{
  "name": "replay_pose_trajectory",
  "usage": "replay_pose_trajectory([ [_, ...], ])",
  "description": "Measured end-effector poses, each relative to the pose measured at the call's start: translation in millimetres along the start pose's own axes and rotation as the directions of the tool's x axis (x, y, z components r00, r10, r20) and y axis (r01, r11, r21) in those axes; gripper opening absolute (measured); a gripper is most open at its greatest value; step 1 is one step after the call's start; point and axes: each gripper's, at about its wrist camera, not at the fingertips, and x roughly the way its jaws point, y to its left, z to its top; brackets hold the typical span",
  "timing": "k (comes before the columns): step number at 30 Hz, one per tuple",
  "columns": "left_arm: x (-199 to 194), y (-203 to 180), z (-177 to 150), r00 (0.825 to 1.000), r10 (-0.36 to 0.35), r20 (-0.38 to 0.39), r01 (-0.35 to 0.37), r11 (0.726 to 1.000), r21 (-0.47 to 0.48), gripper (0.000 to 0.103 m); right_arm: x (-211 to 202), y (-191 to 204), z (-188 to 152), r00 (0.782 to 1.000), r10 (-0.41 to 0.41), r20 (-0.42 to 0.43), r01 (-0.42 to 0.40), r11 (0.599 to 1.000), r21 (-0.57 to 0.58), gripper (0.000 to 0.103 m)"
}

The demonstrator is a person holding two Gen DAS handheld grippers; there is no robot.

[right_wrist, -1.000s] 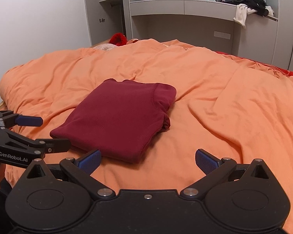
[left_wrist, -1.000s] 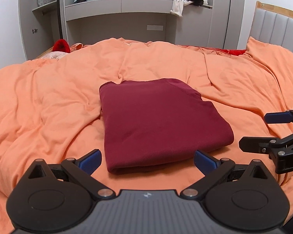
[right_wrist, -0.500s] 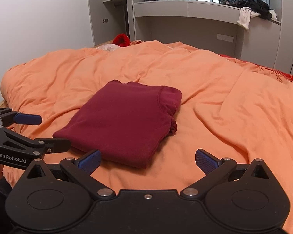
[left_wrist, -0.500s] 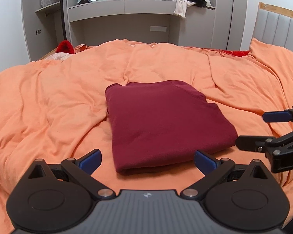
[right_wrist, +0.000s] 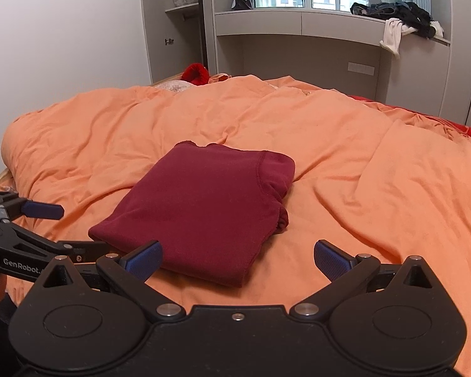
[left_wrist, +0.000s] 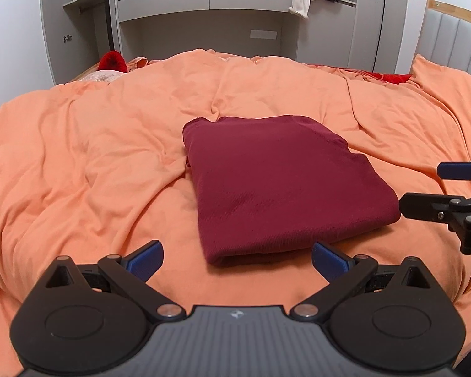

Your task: Fold small clothes

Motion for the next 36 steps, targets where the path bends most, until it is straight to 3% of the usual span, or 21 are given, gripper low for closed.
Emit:
replay_pose_trajectory([
  [8, 9, -7, -3, 0.999, 0.033, -0.039, -0.032, 0.999, 0.027, 0.102, -5, 0, 0, 1.000, -0.013, 0.017, 0.013, 1.000, -0.015, 0.102],
  [15, 8, -16, -6, 0.998, 0.011, -0.062, -0.008, 0.999, 0.044, 0.102, -12, -2, 3, 0.998, 0.014, 0.063, -0.013, 1.000, -0.007, 0.102],
  [36, 1, -12, -1, 0.999, 0.013, -0.045, -0.012, 1.000, 0.018, 0.102, -6, 5, 3, 0.998, 0.005, 0.058, -0.003, 0.999, -0.042, 0.102],
])
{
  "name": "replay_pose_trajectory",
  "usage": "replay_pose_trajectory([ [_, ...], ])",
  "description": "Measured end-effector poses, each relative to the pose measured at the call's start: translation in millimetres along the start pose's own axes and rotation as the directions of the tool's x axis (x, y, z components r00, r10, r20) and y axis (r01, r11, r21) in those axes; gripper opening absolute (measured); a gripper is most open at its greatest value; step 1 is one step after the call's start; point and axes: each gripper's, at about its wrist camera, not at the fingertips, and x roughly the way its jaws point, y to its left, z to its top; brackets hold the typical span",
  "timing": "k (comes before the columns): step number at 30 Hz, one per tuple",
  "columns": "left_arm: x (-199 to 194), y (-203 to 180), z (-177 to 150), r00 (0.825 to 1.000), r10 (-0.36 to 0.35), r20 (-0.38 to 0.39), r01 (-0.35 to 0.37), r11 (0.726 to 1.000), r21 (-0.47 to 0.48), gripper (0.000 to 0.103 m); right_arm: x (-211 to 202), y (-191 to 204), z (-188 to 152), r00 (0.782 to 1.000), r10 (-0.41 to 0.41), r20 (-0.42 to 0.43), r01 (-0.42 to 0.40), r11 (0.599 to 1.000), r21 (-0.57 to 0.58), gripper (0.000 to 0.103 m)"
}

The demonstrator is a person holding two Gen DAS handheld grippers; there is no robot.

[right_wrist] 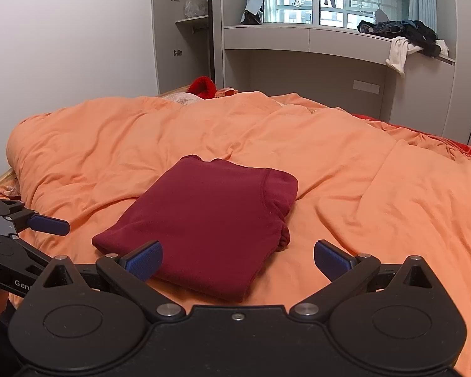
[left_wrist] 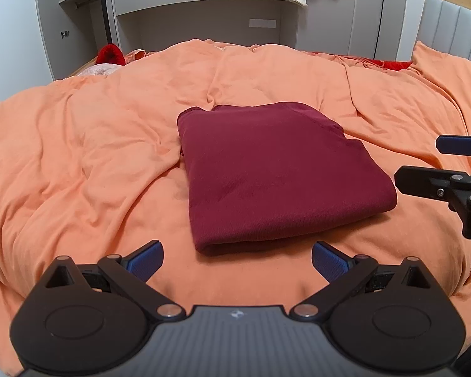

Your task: Fold small clothes

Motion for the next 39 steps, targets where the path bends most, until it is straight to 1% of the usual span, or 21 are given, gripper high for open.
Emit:
replay_pose_trajectory([
  [12, 2, -1, 1, 1.000, 0.003, 0.003, -0.003, 1.000, -0.002, 0.102, -2, -3, -1, 1.000, -0.016, -0.007, 0.016, 1.000, 0.004, 0.102],
  [17, 6, 1, 1, 1.000, 0.004, -0.002, -0.004, 1.000, -0.002, 0.102, 0, -8, -3, 0.999, -0.025, -0.029, 0.026, 1.000, 0.016, 0.102],
  [25, 8, 2, 1, 1.000, 0.006, -0.007, -0.006, 1.000, -0.008, 0.102, -5, -9, -6, 0.999, -0.019, -0.029, 0.019, 1.000, 0.002, 0.102],
  [31, 10, 1, 0, 1.000, 0.008, -0.011, -0.008, 1.000, 0.001, 0.102, -7, -12, -6, 1.000, -0.023, -0.021, 0.023, 1.000, 0.020, 0.102],
  [39, 10, 2, 0, 1.000, 0.008, -0.012, -0.008, 1.000, 0.000, 0.102, -4, -8, -5, 1.000, -0.010, -0.025, 0.011, 1.000, 0.006, 0.102],
])
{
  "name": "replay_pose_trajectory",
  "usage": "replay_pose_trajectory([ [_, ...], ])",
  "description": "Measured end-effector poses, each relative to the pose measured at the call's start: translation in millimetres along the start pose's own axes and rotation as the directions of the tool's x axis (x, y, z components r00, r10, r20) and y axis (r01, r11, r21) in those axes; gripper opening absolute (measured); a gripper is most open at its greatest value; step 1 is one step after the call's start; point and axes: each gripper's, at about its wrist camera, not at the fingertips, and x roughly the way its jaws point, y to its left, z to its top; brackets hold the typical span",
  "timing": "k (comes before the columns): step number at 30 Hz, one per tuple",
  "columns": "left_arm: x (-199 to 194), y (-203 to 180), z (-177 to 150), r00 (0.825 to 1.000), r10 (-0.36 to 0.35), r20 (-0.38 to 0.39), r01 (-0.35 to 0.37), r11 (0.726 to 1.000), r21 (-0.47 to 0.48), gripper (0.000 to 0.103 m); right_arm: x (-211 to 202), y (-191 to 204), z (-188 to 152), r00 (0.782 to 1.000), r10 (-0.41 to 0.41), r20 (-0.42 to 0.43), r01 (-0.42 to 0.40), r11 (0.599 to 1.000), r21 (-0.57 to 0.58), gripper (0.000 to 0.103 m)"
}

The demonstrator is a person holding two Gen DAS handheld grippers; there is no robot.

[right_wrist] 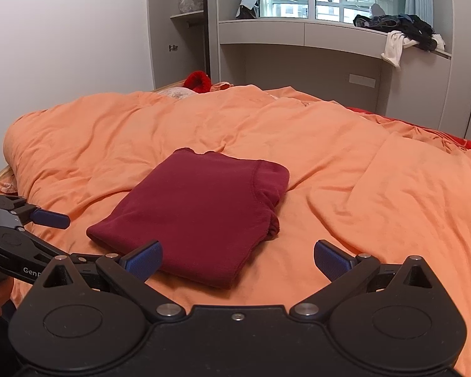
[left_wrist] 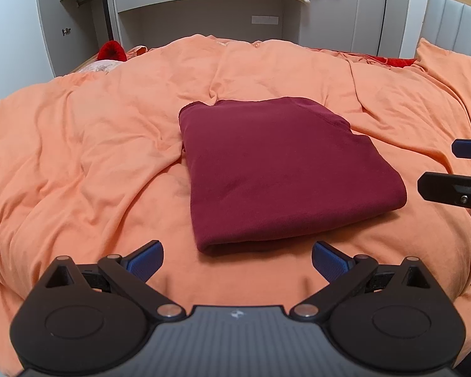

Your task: Fold small clothes

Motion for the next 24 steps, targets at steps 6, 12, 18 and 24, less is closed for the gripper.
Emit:
replay_pose_trajectory([
  [6, -1.0, 0.4, -0.5, 1.000, -0.004, -0.001, 0.004, 1.000, 0.000, 0.102, 2.0, 1.2, 0.8, 1.000, 0.001, -0.006, -0.001, 1.000, 0.002, 0.102],
  [12, -0.7, 0.9, -0.3, 1.000, 0.000, -0.003, 0.000, 1.000, -0.002, 0.102, 2.8, 2.1, 0.6, 1.000, 0.002, -0.005, -0.002, 1.000, -0.001, 0.102],
  [18, -1.6, 0.7, -0.6, 1.000, 0.005, 0.002, -0.005, 1.000, 0.009, 0.102, 2.7, 2.7, 0.2, 1.000, 0.000, -0.003, 0.000, 1.000, 0.000, 0.102],
  [24, -2.1, 0.6, -0.7, 1.000, -0.003, 0.004, 0.003, 1.000, 0.012, 0.102, 2.6, 2.8, 0.2, 1.000, 0.001, -0.003, -0.001, 1.000, -0.003, 0.102],
])
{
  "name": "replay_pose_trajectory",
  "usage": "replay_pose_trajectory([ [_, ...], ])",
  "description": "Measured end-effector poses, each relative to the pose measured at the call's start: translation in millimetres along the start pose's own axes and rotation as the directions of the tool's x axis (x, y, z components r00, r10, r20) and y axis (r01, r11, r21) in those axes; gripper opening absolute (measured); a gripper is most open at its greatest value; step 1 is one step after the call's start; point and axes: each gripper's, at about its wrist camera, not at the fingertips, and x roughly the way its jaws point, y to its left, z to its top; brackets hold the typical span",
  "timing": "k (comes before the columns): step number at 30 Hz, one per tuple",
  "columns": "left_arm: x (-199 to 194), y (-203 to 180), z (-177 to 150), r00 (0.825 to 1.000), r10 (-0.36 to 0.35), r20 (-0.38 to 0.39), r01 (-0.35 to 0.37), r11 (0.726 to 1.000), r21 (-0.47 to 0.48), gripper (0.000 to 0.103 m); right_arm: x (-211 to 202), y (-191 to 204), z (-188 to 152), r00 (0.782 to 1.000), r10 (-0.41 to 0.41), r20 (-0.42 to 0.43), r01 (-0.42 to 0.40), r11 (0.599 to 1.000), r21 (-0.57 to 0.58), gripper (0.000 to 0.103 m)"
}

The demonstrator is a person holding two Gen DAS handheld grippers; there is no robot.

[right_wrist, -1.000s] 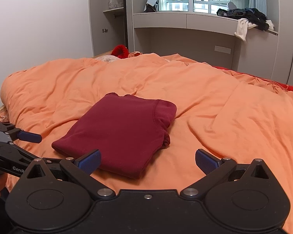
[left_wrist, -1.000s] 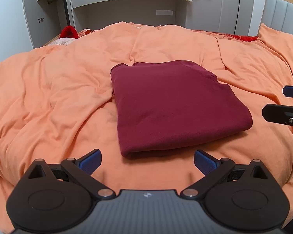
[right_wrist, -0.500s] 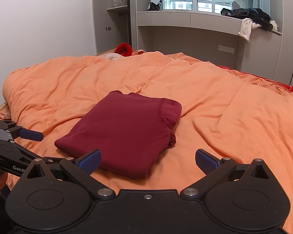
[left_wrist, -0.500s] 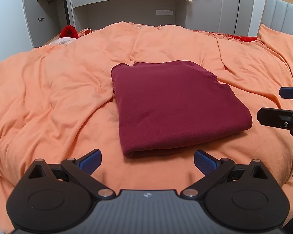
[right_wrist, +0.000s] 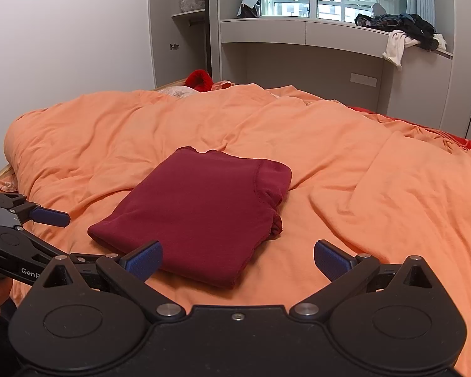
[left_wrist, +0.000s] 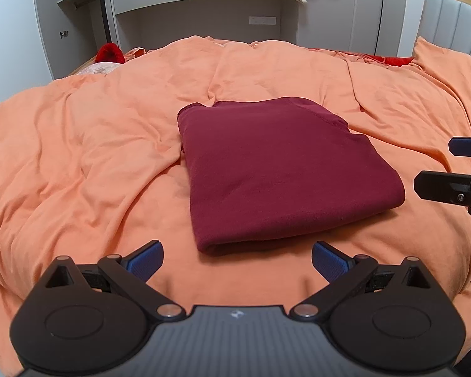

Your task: Fold small clothes

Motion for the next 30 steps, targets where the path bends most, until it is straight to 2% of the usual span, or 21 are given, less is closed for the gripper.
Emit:
replay_pose_trajectory([
  [11, -2.6, -2.8, 0.9, 1.000, 0.002, 0.023, -0.003, 1.000, 0.026, 0.102, -1.3, 1.3, -0.2, 1.000, 0.001, 0.003, -0.001, 1.000, 0.001, 0.102],
  [15, -3.1, 0.6, 1.3, 1.000, -0.015, 0.015, 0.015, 1.000, 0.007, 0.102, -1.6, 1.1, -0.2, 1.000, 0.001, 0.004, -0.001, 1.000, 0.000, 0.102],
  [30, -3.1, 3.6, 2.2, 1.000, -0.013, 0.021, 0.013, 1.000, -0.009, 0.102, -2.1, 1.3, -0.1, 1.000, 0.002, 0.004, -0.002, 1.000, 0.001, 0.102],
])
